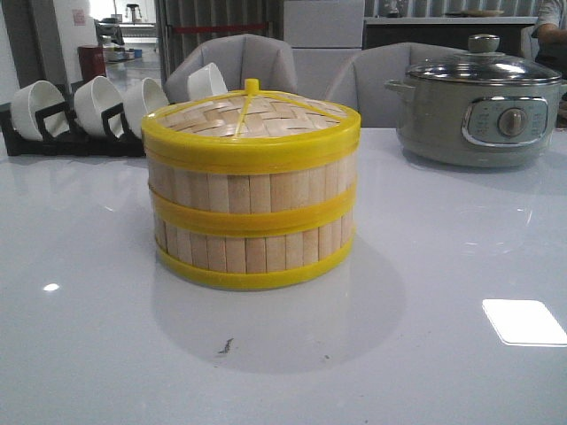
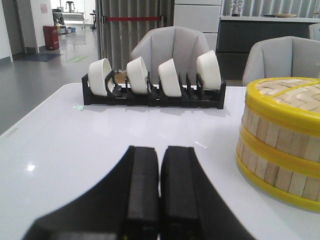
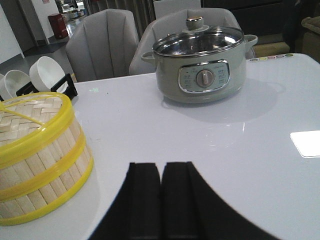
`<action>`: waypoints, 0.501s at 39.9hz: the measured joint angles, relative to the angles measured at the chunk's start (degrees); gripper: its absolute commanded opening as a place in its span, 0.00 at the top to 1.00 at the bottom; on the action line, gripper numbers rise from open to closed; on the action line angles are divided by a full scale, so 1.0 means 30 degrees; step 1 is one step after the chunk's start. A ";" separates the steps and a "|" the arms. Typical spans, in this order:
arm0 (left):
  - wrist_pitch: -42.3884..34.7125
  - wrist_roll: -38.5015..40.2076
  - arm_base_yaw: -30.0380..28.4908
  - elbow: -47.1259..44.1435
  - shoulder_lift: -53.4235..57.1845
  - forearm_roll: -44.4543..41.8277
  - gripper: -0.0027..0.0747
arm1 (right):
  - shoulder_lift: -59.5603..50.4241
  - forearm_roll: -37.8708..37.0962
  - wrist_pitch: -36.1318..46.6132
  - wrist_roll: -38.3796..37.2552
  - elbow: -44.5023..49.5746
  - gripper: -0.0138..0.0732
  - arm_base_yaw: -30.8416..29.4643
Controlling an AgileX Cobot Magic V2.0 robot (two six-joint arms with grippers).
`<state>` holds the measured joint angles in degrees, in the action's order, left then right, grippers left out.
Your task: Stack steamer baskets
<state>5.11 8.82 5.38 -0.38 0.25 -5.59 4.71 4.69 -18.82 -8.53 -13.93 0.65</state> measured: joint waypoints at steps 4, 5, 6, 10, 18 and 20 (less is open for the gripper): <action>0.0000 -0.0301 0.0000 0.0000 0.0000 0.0044 0.86 | 0.0000 0.0000 0.0000 0.0000 0.0000 0.76 0.0000; 0.0000 -0.0388 0.0000 0.0000 0.0000 0.0044 0.86 | 0.0000 0.0000 0.0000 0.0000 0.0000 0.76 0.0000; 0.0000 -0.0428 0.0000 0.0000 0.0000 0.0044 0.86 | 0.0000 0.0000 0.0000 0.0000 0.0000 0.76 0.0000; 0.0000 -0.0512 0.0000 0.0000 0.0000 0.0007 0.86 | 0.0000 0.0000 0.0000 0.0000 0.0000 0.76 0.0000; 0.0000 -0.0524 0.0000 0.0000 0.0000 -0.0021 0.86 | 0.0000 0.0000 0.0000 0.0000 0.0000 0.76 0.0000; 0.0000 -0.0524 0.0000 0.0000 0.0000 -0.0021 0.86 | 0.0000 0.0000 0.0000 0.0000 0.0000 0.76 0.0000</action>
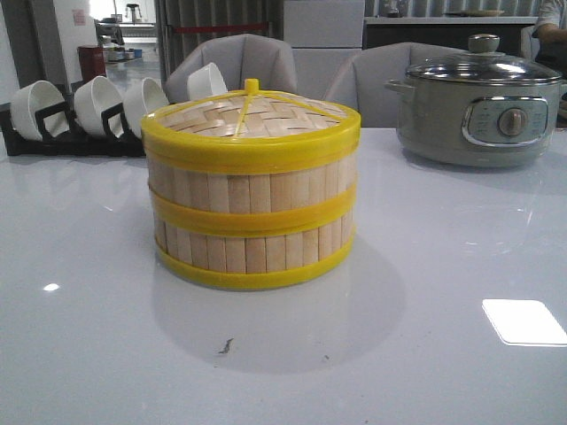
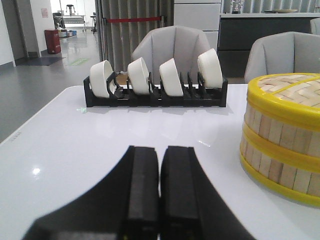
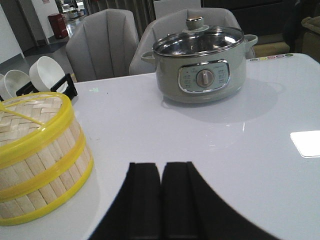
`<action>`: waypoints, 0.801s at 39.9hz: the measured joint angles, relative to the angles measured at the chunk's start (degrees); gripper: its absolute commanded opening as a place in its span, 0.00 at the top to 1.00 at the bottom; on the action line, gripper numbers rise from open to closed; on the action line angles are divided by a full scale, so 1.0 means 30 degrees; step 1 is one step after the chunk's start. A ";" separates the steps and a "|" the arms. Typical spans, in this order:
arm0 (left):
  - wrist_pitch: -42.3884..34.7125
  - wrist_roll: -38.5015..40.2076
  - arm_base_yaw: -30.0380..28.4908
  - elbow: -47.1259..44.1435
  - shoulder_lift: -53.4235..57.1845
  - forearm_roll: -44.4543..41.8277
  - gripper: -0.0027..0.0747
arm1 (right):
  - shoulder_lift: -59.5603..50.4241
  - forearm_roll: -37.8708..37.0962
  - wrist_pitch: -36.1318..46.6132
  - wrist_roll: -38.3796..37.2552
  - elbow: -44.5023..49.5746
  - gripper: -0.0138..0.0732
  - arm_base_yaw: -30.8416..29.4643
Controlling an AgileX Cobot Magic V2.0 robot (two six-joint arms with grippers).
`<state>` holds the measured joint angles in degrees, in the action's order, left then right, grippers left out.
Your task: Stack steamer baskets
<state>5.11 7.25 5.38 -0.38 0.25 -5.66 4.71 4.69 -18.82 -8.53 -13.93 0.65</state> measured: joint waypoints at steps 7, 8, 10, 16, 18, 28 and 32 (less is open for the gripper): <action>0.0000 0.0000 0.0000 0.0000 0.0000 0.0000 0.86 | 0.0000 0.0000 0.0000 0.0000 0.0000 0.76 0.0000; 0.0000 0.0000 0.0000 0.0000 0.0000 0.0000 0.86 | 0.0000 0.0000 0.0000 0.0000 0.0000 0.76 0.0000; 0.0000 0.0000 0.0000 0.0000 0.0000 0.0000 0.86 | 0.0000 0.0000 0.0000 0.0000 0.0000 0.76 0.0000; 0.0000 0.0000 0.0000 0.0000 0.0000 0.0000 0.86 | 0.0000 0.0000 0.0000 0.0000 0.0000 0.76 0.0000; 0.0000 0.0000 0.0000 0.0000 0.0000 0.0000 0.86 | 0.0000 0.0000 0.0000 0.0000 0.0000 0.76 0.0000; 0.0000 -0.0031 0.0000 0.0000 0.0000 0.0000 0.86 | 0.0000 0.0000 0.0000 0.0000 0.0000 0.76 0.0000; 0.0000 -0.0031 0.0000 0.0000 0.0000 0.0000 0.86 | 0.0000 -0.0415 0.0000 0.0100 0.0067 0.76 0.0000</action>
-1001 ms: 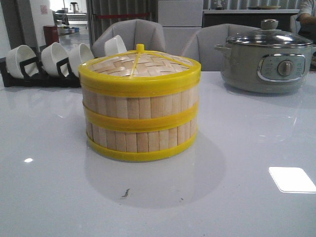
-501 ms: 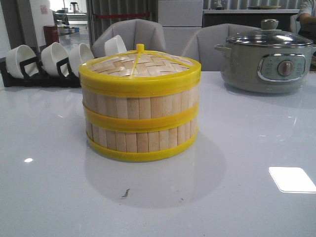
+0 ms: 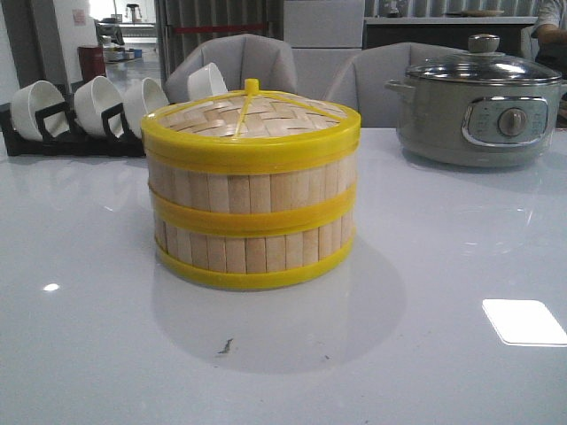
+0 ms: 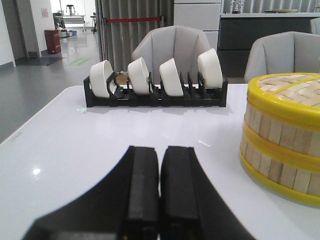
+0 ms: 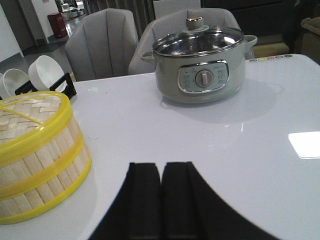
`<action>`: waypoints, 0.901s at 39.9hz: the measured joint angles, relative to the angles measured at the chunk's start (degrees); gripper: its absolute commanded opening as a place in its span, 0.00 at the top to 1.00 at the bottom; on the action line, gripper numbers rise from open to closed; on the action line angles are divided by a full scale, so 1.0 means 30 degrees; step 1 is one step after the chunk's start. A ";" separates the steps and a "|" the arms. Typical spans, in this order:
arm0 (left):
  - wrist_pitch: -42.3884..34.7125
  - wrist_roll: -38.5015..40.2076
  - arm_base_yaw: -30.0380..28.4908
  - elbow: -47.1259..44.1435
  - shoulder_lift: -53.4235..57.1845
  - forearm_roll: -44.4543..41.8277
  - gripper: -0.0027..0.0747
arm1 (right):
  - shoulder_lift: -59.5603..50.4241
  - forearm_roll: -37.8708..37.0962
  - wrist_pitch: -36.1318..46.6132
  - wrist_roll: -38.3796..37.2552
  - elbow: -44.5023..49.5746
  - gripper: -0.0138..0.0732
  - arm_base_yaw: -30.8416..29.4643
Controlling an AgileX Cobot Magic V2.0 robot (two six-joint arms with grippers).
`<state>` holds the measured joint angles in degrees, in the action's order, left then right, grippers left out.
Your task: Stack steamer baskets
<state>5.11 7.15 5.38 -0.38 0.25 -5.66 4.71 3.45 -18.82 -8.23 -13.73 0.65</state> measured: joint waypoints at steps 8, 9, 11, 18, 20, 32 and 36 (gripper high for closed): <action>0.0000 -0.0009 0.0000 0.0000 0.0000 0.0000 0.86 | -0.0129 -0.1148 0.0000 0.0346 0.1691 0.76 -0.0250; 0.0000 -0.0009 0.0000 0.0000 0.0000 0.0000 0.86 | -0.0228 -0.1148 0.0000 0.0346 0.2025 0.76 -0.0345; 0.0000 -0.0009 0.0000 0.0000 0.0000 0.0000 0.86 | -0.0484 -0.1148 0.0000 0.0386 0.2628 0.76 -0.0479; 0.0000 -0.0042 0.0000 0.0000 0.0000 0.0000 0.86 | -0.1711 -0.1148 0.0971 0.0422 0.4601 0.76 -0.0763; 0.0000 -0.0042 0.0000 0.0000 0.0000 0.0000 0.86 | -0.1761 -0.1148 0.1295 0.0422 0.4971 0.76 -0.0763; 0.0000 -0.0042 0.0000 0.0000 0.0000 0.0000 0.86 | -0.1761 -0.1148 0.2177 0.0456 0.5146 0.76 -0.0854; 0.0000 -0.0042 0.0000 0.0000 0.0000 0.0000 0.86 | -0.1761 -0.1148 0.2340 0.0456 0.5146 0.76 -0.0854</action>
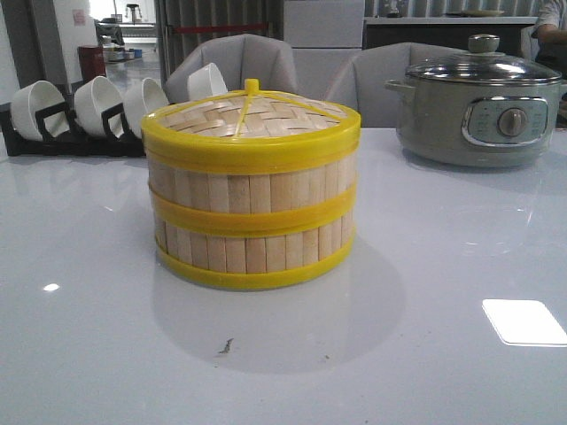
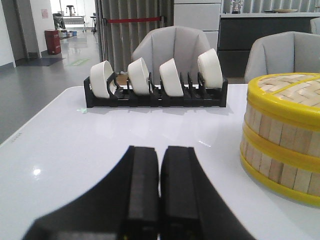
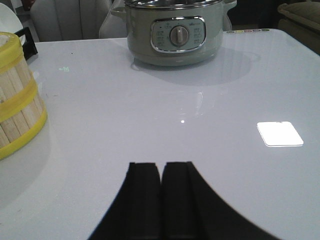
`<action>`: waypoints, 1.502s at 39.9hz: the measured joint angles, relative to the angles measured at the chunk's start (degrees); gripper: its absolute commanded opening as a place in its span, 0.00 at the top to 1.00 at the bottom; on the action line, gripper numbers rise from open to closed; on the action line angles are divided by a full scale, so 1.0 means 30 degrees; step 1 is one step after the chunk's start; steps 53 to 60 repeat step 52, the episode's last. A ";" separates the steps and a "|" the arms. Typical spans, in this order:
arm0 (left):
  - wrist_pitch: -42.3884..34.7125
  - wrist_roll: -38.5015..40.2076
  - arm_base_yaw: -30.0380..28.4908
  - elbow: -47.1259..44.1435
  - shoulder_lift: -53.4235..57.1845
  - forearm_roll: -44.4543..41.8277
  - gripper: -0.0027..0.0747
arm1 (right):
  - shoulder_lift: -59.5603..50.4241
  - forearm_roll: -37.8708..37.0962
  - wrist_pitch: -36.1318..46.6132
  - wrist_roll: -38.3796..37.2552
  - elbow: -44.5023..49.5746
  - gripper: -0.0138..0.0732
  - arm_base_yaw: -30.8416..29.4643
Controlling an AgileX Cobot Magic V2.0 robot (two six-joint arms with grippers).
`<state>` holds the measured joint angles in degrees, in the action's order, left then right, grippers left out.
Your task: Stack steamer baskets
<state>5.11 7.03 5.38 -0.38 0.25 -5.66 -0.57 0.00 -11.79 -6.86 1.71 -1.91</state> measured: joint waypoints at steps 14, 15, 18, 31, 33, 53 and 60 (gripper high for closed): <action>0.0000 0.0000 0.0000 0.0000 0.0000 0.0000 0.86 | 0.0000 0.0000 0.0909 0.0339 0.0000 0.76 0.0000; 0.0000 0.0000 0.0000 0.0000 0.0000 0.0000 0.86 | 0.0000 0.0000 0.0954 0.0388 0.0000 0.76 0.0000; 0.0000 0.0000 0.0000 0.0000 0.0000 0.0000 0.86 | 0.0000 0.0000 0.1041 0.0459 0.0000 0.76 0.0000; 0.0000 0.0000 0.0000 0.0000 0.0000 0.0000 0.86 | 0.0000 0.0000 0.1116 0.0575 0.0000 0.76 0.0000; 0.0000 0.0000 0.0000 0.0000 0.0000 0.0000 0.86 | 0.0000 0.0000 0.1116 0.0575 0.0000 0.76 0.0000; 0.0000 -0.0041 0.0000 0.0000 0.0000 0.0000 0.86 | 0.0000 0.0000 0.1116 0.0612 0.0000 0.76 0.0000; 0.0000 -0.0041 0.0000 0.0000 0.0000 0.0000 0.86 | 0.0000 0.0000 0.1116 0.0612 0.0000 0.76 0.0000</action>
